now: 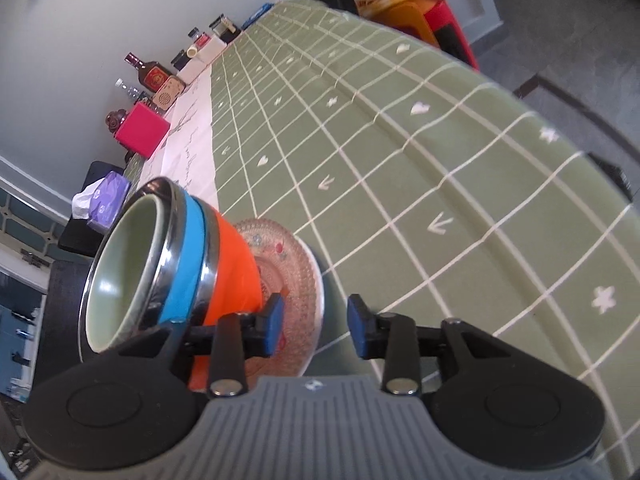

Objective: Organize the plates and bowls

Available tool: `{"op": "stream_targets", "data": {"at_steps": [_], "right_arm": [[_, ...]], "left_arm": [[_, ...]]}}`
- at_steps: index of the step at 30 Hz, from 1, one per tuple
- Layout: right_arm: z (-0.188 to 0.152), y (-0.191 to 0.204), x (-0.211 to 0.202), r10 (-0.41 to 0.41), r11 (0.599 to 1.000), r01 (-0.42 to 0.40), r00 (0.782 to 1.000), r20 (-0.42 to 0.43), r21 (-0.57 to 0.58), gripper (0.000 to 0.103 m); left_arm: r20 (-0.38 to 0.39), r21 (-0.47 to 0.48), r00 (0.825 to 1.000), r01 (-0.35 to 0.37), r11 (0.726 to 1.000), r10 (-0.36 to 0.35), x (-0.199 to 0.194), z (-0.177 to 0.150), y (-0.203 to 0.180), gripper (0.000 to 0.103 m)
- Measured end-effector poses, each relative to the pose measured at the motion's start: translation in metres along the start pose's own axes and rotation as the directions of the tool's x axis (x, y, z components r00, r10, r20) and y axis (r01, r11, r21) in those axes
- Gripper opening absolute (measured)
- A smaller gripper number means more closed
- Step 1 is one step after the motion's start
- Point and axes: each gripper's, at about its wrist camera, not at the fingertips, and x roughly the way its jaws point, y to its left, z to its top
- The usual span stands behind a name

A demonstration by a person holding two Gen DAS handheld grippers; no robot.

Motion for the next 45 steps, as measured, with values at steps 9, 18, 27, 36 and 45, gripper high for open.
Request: {"op": "stream_targets", "data": {"at_steps": [9,18,27,36,45], "right_arm": [[-0.023,0.044,-0.068,-0.029,0.954,0.090,0.977,0.212,-0.285,0.049],[-0.066,0.087,-0.127,0.064,0.870,0.098,0.949,0.310,-0.482,0.075],[-0.111,0.107,-0.156,0.027,0.818,0.165,0.946,0.323,-0.551,0.094],[-0.149,0.096,-0.155,-0.010,0.810,0.189,0.951,0.309,-0.556,0.095],[-0.169,0.079,-0.140,-0.075,0.803,0.241,0.948,0.309,-0.545,0.095]], "left_arm": [[0.231,0.287,0.967,-0.175,0.942,0.109,-0.067,-0.005,-0.040,0.051],[0.341,0.426,0.939,-0.204,0.881,0.052,-0.115,-0.023,-0.085,0.066],[0.361,0.476,0.930,-0.248,0.844,0.070,-0.145,-0.053,-0.099,0.082],[0.341,0.474,0.926,-0.319,0.821,0.163,-0.153,-0.079,-0.090,0.091],[0.266,0.481,0.927,-0.367,0.796,0.266,-0.134,-0.106,-0.076,0.094]]}}
